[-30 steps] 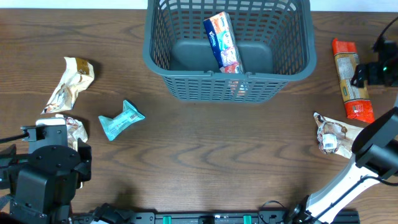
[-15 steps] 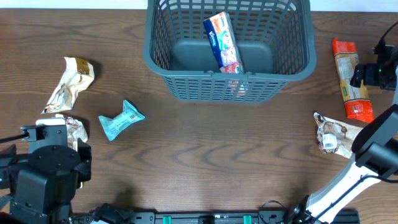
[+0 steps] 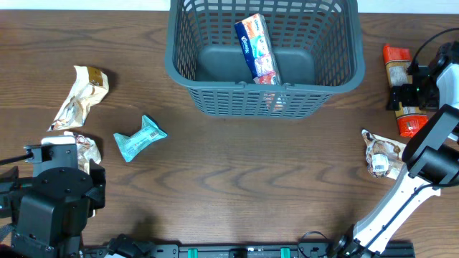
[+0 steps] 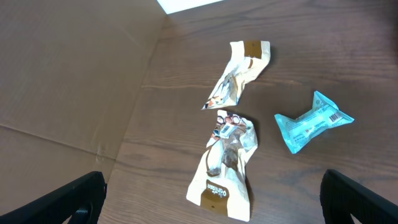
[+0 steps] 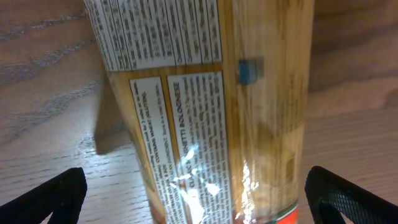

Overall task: Pack container
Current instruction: 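Move right gripper to the red-and-tan pasta bag, then grasp the pasta bag with the right gripper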

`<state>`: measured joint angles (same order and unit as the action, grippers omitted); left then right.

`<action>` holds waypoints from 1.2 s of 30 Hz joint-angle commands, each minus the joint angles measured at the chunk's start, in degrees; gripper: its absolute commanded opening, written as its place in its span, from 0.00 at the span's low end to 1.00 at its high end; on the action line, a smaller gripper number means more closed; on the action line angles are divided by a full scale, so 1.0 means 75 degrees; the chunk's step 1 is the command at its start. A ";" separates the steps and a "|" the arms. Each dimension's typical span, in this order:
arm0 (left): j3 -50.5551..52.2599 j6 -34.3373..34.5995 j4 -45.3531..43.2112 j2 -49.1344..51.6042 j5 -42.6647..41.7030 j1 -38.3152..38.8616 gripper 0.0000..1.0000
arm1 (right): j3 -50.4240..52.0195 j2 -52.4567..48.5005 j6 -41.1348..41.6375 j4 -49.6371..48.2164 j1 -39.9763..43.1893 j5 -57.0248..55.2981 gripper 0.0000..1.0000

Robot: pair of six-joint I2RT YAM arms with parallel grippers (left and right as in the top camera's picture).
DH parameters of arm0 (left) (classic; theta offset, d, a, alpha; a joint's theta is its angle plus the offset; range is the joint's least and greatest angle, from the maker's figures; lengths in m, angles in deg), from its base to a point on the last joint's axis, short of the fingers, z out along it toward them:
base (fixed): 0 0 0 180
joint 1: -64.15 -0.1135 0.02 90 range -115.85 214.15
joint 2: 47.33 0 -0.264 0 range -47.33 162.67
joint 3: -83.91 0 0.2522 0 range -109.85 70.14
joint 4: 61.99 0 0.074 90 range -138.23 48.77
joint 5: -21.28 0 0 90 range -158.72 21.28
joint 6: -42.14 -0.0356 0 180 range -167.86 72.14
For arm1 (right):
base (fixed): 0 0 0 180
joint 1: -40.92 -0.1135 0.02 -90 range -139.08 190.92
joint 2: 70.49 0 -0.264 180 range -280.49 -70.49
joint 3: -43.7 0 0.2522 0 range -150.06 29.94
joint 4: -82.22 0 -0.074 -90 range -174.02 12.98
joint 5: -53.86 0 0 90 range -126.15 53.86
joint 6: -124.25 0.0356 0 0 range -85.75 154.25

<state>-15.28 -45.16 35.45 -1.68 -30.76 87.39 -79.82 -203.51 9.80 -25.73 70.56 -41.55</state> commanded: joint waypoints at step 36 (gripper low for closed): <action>-0.0096 -0.0070 0.0003 0.0009 0.0149 -0.0047 0.99 | -0.0542 -0.0790 0.0921 -0.0175 0.0437 0.3133 0.01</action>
<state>-15.28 -45.16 35.45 -1.68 -30.76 87.39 -82.46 -206.24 13.06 -28.25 74.56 -31.78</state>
